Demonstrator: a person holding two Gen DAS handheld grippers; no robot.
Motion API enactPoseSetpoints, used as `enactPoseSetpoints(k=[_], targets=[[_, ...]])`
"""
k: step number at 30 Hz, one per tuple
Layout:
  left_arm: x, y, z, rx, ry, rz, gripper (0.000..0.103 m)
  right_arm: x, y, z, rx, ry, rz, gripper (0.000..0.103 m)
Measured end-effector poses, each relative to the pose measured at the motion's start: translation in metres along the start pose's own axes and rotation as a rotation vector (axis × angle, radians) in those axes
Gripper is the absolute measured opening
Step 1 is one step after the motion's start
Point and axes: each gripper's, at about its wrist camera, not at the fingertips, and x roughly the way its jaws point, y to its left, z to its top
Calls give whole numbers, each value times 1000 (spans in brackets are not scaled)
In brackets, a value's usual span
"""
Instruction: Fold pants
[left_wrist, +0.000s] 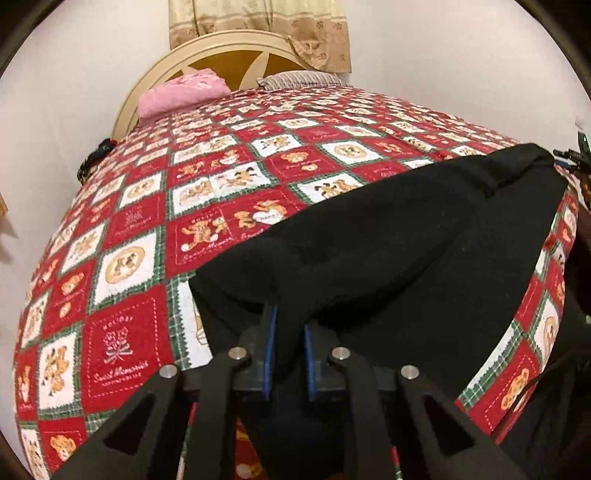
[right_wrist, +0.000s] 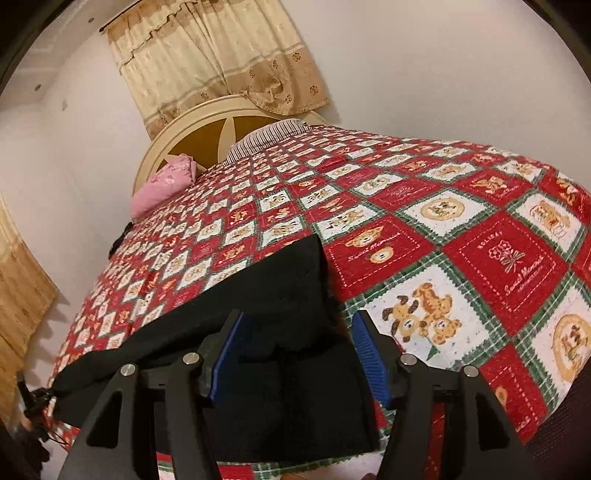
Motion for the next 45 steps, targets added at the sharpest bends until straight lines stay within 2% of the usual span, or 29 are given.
enactPoseSetpoints(k=[6, 9, 12, 14, 16, 19, 23, 27, 29, 30, 31, 34, 37, 41, 45], targets=[[2, 6, 0, -50, 2, -22, 15, 4, 16, 1, -69, -10, -14, 61], [5, 6, -1, -65, 8, -34, 15, 14, 20, 0, -100, 24, -97, 61], [6, 7, 0, -71, 6, -38, 15, 19, 24, -4, -146, 41, -135, 61], [7, 6, 0, -58, 11, -31, 13, 15, 29, -6, -186, 25, -168, 61], [7, 7, 0, -57, 16, -30, 13, 5, 34, -5, -221, -28, -194, 61], [8, 8, 2, -68, 21, -37, 13, -13, 57, -5, -363, -113, -202, 61], [9, 11, 1, -91, 17, -48, 13, 16, 86, -12, -593, 2, -248, 61], [8, 11, 1, -97, 18, -49, 12, 49, 86, -14, -676, 116, -301, 60], [6, 12, 2, -105, 14, -56, 11, 61, 84, -13, -702, 160, -311, 34], [4, 13, 3, -109, 7, -57, 11, 63, 83, -13, -714, 175, -320, 7], [2, 14, 4, -115, -1, -57, 10, 63, 84, -13, -728, 177, -334, 2], [-11, 23, 6, -154, -45, -76, 10, 45, 96, -13, -765, 146, -323, 2], [-28, 32, 7, -192, -92, -99, 10, 20, 106, -10, -775, 73, -323, 2], [-44, 34, 1, -198, -122, -103, 10, -9, 109, -15, -783, -11, -329, 2], [-46, 34, -12, -215, -121, -109, 10, -19, 106, -30, -795, -28, -337, 2]])
